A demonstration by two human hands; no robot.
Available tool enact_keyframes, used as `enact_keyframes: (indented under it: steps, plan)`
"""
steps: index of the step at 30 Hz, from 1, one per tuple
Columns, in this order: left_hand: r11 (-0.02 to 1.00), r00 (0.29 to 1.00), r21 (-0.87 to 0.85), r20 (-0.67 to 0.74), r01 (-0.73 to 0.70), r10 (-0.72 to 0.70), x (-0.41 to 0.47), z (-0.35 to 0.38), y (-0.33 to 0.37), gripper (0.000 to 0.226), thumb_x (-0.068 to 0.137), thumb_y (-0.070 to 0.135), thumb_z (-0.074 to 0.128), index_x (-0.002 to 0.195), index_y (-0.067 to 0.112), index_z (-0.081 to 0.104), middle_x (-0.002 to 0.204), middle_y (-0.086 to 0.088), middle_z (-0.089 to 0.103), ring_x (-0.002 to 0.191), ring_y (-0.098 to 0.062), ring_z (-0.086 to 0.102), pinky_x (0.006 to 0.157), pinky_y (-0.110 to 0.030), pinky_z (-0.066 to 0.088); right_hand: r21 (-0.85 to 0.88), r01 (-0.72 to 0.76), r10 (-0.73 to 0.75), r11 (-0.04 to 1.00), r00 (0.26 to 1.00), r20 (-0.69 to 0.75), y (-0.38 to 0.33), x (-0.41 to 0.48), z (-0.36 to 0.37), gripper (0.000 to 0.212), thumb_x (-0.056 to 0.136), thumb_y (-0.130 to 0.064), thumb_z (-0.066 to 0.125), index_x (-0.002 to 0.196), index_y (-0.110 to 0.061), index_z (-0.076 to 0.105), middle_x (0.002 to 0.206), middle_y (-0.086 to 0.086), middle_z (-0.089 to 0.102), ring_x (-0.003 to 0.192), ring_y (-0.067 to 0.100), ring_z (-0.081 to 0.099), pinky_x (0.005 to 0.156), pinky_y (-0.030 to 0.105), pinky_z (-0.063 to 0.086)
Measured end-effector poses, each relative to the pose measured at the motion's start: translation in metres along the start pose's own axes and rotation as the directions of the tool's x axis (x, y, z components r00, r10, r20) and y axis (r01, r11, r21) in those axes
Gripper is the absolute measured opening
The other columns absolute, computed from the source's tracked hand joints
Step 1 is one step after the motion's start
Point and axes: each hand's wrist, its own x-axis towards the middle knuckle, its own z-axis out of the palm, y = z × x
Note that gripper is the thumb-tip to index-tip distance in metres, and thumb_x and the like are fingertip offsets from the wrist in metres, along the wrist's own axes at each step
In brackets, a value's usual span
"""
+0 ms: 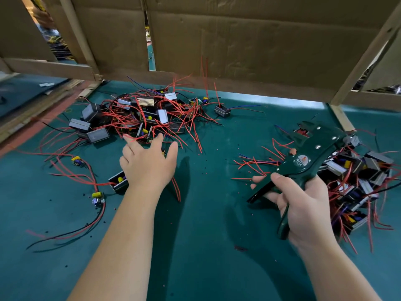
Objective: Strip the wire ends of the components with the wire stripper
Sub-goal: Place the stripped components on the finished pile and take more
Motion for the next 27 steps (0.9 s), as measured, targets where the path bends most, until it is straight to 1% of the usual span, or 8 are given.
enact_keyframes:
  steps: [5, 8, 11, 14, 17, 22, 25, 27]
  plan:
    - [1.0, 0.998, -0.019, -0.052, 0.023, -0.024, 0.009, -0.001, -0.003, 0.06, 0.093, 0.062, 0.026, 0.144, 0.033, 0.039, 0.148, -0.017, 0.038, 0.135, -0.033, 0.031, 0.107, -0.045, 0.022, -0.013, -0.009, 0.01, 1.0, 1.0, 0.026, 0.001, -0.002, 0.002, 0.015, 0.077, -0.013, 0.06, 0.09, -0.007, 0.054, 0.045, -0.007, 0.056, 0.08, 0.037, 0.071, 0.069, 0.053, 0.06]
    - [0.999, 0.994, -0.047, -0.104, 0.025, -0.03, 0.012, 0.0, -0.002, 0.057, 0.093, 0.06, 0.032, 0.141, 0.031, 0.044, 0.145, -0.013, 0.041, 0.133, -0.031, 0.033, 0.106, -0.045, 0.022, -0.009, -0.024, 0.025, 1.0, 0.999, 0.04, 0.001, -0.003, 0.002, 0.016, 0.076, -0.012, 0.059, 0.091, -0.006, 0.054, 0.045, -0.008, 0.056, 0.081, 0.039, 0.071, 0.068, 0.054, 0.059]
    - [0.956, 0.954, -0.289, -0.298, -0.057, -0.033, 0.012, 0.0, -0.004, 0.042, 0.092, 0.048, 0.045, 0.124, 0.025, 0.061, 0.133, -0.005, 0.045, 0.122, -0.022, 0.041, 0.104, -0.041, 0.023, -0.015, -0.024, 0.025, 1.0, 0.999, 0.048, 0.001, -0.003, 0.003, 0.014, 0.077, -0.012, 0.059, 0.09, -0.009, 0.057, 0.046, -0.008, 0.057, 0.083, 0.039, 0.071, 0.067, 0.056, 0.058]
    - [0.833, 0.914, -0.517, -0.404, -0.195, -0.037, 0.014, -0.003, -0.009, 0.024, 0.092, 0.029, 0.056, 0.101, 0.013, 0.072, 0.119, -0.006, 0.052, 0.098, -0.003, 0.043, 0.089, -0.019, 0.027, -0.02, -0.014, 0.015, 1.0, 0.998, 0.065, 0.0, -0.004, 0.004, 0.02, 0.077, -0.013, 0.058, 0.086, -0.028, 0.069, 0.047, -0.007, 0.058, 0.083, 0.037, 0.071, 0.066, 0.055, 0.059]
    - [0.724, 0.883, -0.633, -0.464, -0.275, -0.071, 0.012, -0.008, -0.008, 0.017, 0.088, 0.021, 0.063, 0.095, 0.011, 0.075, 0.113, -0.006, 0.057, 0.096, 0.0, 0.046, 0.088, -0.011, 0.034, -0.041, 0.006, -0.003, 0.999, 0.997, 0.075, -0.002, -0.004, 0.008, 0.032, 0.077, -0.014, 0.058, 0.083, -0.043, 0.072, 0.049, -0.009, 0.06, 0.083, 0.037, 0.07, 0.066, 0.051, 0.058]
    - [0.216, 0.84, -0.834, -0.535, -0.508, -0.09, -0.002, -0.026, 0.004, 0.013, 0.081, 0.013, 0.07, 0.09, 0.021, 0.072, 0.105, 0.001, 0.054, 0.093, 0.001, 0.061, 0.085, -0.02, 0.05, -0.02, 0.006, -0.005, 1.0, 0.997, 0.072, -0.003, -0.006, 0.008, 0.029, 0.077, -0.013, 0.057, 0.081, -0.037, 0.073, 0.049, -0.009, 0.06, 0.083, 0.039, 0.07, 0.064, 0.052, 0.058]
    - [0.07, 0.918, -0.916, -0.396, -0.395, 0.001, -0.009, -0.027, 0.01, 0.008, 0.071, 0.02, 0.077, 0.07, 0.026, 0.072, 0.091, 0.004, 0.068, 0.082, -0.017, 0.067, 0.078, -0.03, 0.054, 0.031, -0.023, 0.02, 0.999, 0.996, 0.089, -0.002, -0.006, 0.009, 0.033, 0.077, -0.013, 0.056, 0.083, -0.04, 0.073, 0.053, -0.002, 0.063, 0.079, 0.036, 0.071, 0.064, 0.048, 0.058]
    - [0.083, 0.944, -0.942, -0.32, -0.326, 0.079, -0.014, -0.024, 0.016, 0.012, 0.065, 0.031, 0.078, 0.06, 0.028, 0.068, 0.081, 0.01, 0.071, 0.077, -0.026, 0.066, 0.074, -0.035, 0.053, 0.066, -0.034, 0.027, 0.997, 0.994, 0.103, -0.002, -0.005, 0.009, 0.034, 0.077, -0.012, 0.056, 0.089, -0.039, 0.073, 0.051, -0.002, 0.063, 0.078, 0.035, 0.072, 0.067, 0.049, 0.059]
